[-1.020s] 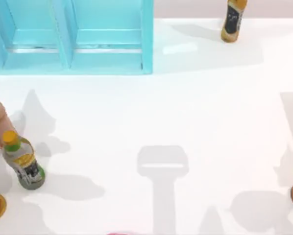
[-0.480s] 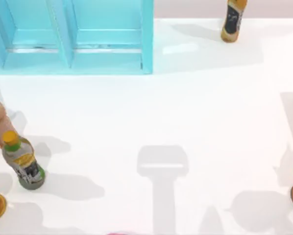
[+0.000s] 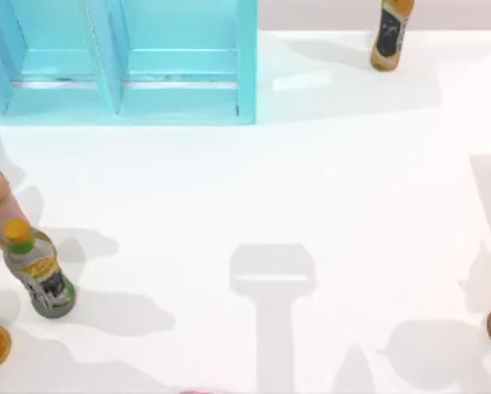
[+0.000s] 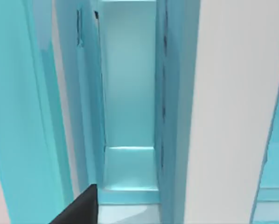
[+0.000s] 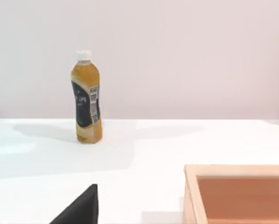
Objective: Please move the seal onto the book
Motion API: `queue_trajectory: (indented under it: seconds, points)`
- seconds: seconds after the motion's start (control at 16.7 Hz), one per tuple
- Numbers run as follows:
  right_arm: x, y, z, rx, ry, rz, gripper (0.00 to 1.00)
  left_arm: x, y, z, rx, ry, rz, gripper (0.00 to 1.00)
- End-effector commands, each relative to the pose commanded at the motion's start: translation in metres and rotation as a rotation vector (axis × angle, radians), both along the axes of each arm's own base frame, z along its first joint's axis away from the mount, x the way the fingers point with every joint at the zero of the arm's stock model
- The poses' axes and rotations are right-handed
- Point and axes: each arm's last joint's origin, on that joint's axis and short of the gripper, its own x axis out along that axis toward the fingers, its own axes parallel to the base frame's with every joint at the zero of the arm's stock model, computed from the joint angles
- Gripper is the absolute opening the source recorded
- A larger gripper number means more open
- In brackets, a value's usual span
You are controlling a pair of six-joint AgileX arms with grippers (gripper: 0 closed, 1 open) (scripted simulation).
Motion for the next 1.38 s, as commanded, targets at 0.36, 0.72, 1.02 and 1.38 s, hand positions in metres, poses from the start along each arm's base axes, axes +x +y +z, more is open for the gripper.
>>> queue_trajectory:
  seconds: [0.36,0.72,1.02,1.38]
  points:
    - [0.000,0.000,0.000,0.000,0.000,0.000,1.00,0.060,-0.002,-0.005,0.001,-0.002,0.000,1.00]
    - [0.000,0.000,0.000,0.000,0.000,0.000,1.00,0.075,-0.006,-0.007,0.000,-0.001,0.000,1.00]
    - [0.000,0.000,0.000,0.000,0.000,0.000,1.00,0.075,-0.006,-0.007,0.000,-0.001,0.000,0.70]
    - [0.000,0.000,0.000,0.000,0.000,0.000,1.00,0.075,-0.006,-0.007,0.000,-0.001,0.000,0.25]
